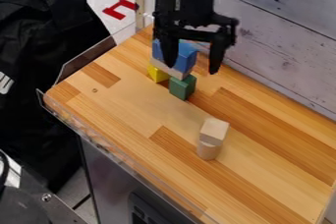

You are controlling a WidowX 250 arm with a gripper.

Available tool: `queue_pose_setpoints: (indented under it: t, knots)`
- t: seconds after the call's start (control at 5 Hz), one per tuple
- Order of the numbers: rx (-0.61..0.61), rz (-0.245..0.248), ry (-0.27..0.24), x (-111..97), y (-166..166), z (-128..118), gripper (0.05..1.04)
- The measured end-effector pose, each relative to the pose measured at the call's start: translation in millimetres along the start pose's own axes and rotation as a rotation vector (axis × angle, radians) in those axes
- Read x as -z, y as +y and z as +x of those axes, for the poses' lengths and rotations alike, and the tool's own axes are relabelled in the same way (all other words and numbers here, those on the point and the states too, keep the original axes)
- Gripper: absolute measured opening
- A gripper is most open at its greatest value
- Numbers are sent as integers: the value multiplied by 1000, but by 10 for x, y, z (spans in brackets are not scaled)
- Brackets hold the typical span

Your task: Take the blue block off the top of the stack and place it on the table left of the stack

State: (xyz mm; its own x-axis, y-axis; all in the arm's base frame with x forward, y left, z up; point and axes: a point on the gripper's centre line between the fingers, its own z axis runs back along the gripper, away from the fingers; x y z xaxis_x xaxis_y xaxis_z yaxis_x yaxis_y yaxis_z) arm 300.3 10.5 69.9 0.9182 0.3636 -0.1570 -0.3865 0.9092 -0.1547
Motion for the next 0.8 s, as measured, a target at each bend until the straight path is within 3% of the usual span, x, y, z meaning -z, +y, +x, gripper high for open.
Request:
queue_pose_setpoints:
  t: [0.2, 0.4, 0.6, 0.8]
  knots:
    - [-165, -44, 15, -12, 79, 106, 1000]
    - [-276, -80, 70, -40, 129, 210, 1000]
    - [-451, -132, 45, -12, 208, 276, 1000]
    - [-569, -143, 13, -3, 255, 339, 1000]
